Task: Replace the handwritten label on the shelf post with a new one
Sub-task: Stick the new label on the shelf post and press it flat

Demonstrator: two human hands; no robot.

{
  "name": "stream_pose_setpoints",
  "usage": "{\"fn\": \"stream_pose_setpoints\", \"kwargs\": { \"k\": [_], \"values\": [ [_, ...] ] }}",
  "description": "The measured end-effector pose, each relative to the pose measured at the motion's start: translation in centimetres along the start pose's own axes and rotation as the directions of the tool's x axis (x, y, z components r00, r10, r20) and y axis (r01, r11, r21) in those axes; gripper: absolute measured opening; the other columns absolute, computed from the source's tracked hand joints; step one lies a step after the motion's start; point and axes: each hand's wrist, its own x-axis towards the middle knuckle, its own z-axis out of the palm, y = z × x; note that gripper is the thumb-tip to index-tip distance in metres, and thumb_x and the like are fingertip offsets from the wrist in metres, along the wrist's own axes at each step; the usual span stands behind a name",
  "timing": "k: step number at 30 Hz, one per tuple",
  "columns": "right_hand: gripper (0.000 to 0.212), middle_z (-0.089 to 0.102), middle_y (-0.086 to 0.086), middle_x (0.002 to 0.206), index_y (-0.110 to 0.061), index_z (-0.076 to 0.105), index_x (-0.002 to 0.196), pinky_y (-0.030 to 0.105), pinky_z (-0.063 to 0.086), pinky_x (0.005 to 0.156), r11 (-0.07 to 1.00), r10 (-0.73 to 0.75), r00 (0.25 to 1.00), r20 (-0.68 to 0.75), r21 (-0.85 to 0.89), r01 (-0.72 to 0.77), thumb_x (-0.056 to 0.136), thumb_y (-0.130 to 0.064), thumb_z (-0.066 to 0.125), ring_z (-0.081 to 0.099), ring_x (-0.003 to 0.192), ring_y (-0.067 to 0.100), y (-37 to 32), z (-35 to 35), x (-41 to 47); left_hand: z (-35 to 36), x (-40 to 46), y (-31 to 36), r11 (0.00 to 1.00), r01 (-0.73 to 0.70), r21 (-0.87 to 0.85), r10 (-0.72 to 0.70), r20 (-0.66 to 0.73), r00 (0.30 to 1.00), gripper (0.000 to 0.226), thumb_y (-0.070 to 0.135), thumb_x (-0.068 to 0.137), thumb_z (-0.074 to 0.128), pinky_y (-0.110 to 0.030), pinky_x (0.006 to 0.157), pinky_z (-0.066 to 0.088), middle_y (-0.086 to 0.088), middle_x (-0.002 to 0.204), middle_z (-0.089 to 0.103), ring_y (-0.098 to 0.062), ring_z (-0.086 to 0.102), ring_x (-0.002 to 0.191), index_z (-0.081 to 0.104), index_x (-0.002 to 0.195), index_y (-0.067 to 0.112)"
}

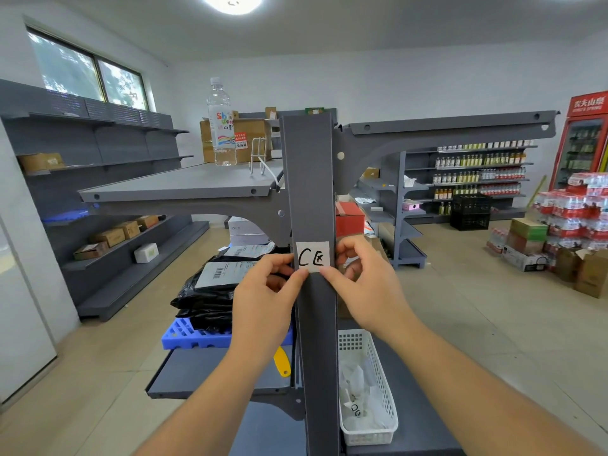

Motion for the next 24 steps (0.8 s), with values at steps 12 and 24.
{"fn": "stream_pose_setpoints", "kwargs": {
  "k": [12,24],
  "values": [
    [0.011,0.064,-0.013,0.084,-0.028,0.064,0.095,0.010,0.046,0.062,0.999,0.035,0.998,-0.058,0.014,-0.034,0.095,-0.039,0.067,0.055,0.067,0.004,-0.7,-0.2,0.5,-0.1,0.3,0.6,0.999,-0.014,0.031,0.015,-0.021,1.000,0.008,0.036,0.091,0.077,-0.008,0.067,0.051,0.008,0.084,0.073,-0.004,0.066,0.081,0.070,0.095,0.035],
    [0.016,0.066,-0.008,0.081,-0.029,0.062,0.086,0.014,0.042,0.060,0.999,0.015,0.999,-0.042,-0.052,-0.017,0.098,-0.039,0.061,0.055,0.066,0.003,-1.1,-0.4,0.7,-0.3,0.6,1.0,0.991,-0.012,0.135,0.012,-0.001,1.000,0.012,0.037,0.097,0.068,-0.014,0.061,0.049,0.012,0.079,0.073,-0.002,0.067,0.076,0.065,0.086,0.041]
  ]
}}
